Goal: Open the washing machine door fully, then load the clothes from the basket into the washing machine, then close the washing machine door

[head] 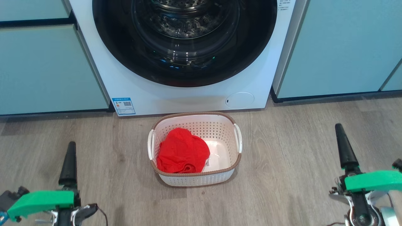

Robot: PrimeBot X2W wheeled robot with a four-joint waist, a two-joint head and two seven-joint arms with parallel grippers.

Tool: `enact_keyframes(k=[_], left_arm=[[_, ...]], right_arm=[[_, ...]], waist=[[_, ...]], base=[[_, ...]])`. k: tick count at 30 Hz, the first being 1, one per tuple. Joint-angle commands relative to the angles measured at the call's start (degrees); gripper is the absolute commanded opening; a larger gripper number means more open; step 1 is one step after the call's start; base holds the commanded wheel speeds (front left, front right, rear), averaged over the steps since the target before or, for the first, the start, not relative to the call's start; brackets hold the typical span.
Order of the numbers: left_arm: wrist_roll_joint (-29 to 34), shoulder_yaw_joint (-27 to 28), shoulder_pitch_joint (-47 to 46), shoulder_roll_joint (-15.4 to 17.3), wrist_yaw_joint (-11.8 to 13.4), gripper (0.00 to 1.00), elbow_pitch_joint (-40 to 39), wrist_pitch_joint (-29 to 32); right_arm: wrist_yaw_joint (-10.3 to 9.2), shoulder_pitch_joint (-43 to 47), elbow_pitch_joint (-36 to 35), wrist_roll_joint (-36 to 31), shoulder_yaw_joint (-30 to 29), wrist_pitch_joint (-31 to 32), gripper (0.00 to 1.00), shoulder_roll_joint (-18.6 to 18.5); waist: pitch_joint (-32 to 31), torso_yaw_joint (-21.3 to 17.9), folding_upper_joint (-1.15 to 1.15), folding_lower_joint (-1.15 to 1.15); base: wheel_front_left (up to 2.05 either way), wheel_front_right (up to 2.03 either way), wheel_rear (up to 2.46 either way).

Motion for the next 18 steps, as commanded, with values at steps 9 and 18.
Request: enact_keyframes(k=[9,18], left_arm=[[7.53,-0.80,-3.31,0.53,4.05,1.00,-8.35,-1.88],[17.26,-4.15,-3.44,0.57,9.44,1.00,-14.45,-3.38]], right_arm=[[0.00,-3.49,-6.56,-10.14,1.21,-1.81,1.00,-0.57],[0.00,-4.13,-9.98,-21.26,3.08,-3.34,1.00,-0.59]], waist=[[-0.13,0.50,0.00,0.00],[-0.29,0.87,0.00,0.00]], base=[[0.00,0.00,0.00],[0.00,0.00,0.00]])
